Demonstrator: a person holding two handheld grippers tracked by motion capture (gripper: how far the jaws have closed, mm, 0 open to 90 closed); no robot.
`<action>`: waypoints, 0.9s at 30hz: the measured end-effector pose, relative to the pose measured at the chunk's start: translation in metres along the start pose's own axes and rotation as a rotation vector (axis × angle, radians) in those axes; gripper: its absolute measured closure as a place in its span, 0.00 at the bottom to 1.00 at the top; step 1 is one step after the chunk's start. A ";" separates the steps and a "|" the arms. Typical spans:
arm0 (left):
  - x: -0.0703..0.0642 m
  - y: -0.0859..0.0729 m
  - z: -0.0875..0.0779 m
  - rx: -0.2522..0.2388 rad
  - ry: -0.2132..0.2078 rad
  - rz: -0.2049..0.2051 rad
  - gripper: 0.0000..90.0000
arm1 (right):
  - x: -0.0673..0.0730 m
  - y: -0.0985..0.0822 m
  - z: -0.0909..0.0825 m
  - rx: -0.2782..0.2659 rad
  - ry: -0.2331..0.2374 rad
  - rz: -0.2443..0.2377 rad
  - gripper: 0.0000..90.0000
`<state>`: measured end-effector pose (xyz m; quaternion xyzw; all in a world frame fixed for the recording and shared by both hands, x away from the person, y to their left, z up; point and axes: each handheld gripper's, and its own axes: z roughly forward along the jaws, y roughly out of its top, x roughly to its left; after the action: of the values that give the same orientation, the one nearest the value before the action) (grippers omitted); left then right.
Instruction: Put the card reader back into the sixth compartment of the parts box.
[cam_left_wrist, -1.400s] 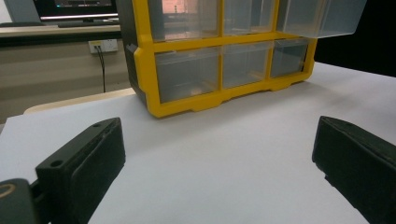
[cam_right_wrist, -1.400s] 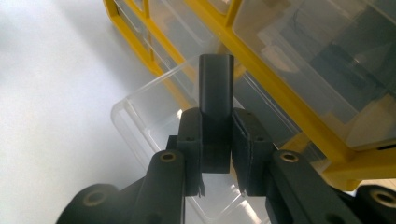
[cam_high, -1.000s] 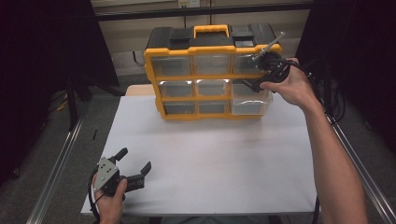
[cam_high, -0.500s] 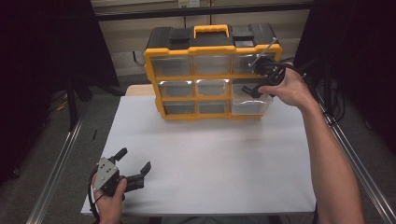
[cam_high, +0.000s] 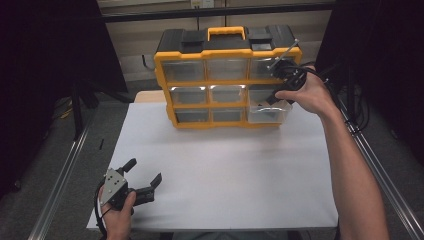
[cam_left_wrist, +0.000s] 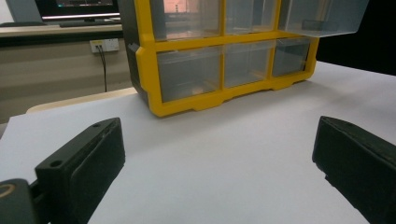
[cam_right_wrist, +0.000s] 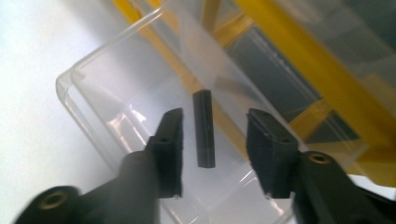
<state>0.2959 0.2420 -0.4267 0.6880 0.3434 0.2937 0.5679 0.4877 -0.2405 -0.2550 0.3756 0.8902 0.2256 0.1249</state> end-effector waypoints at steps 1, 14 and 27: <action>0.000 0.000 0.000 -0.002 0.000 0.002 0.03 | 0.000 -0.001 -0.001 -0.008 -0.008 0.010 0.52; 0.000 0.000 0.004 0.003 0.000 0.003 0.03 | 0.006 -0.008 -0.012 -0.139 -0.075 0.038 0.14; 0.000 0.002 0.005 -0.008 0.010 -0.002 0.03 | 0.008 -0.025 -0.018 -0.259 -0.149 0.113 0.04</action>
<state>0.3006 0.2388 -0.4261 0.6838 0.3458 0.2980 0.5692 0.4598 -0.2553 -0.2518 0.4214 0.8194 0.3169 0.2251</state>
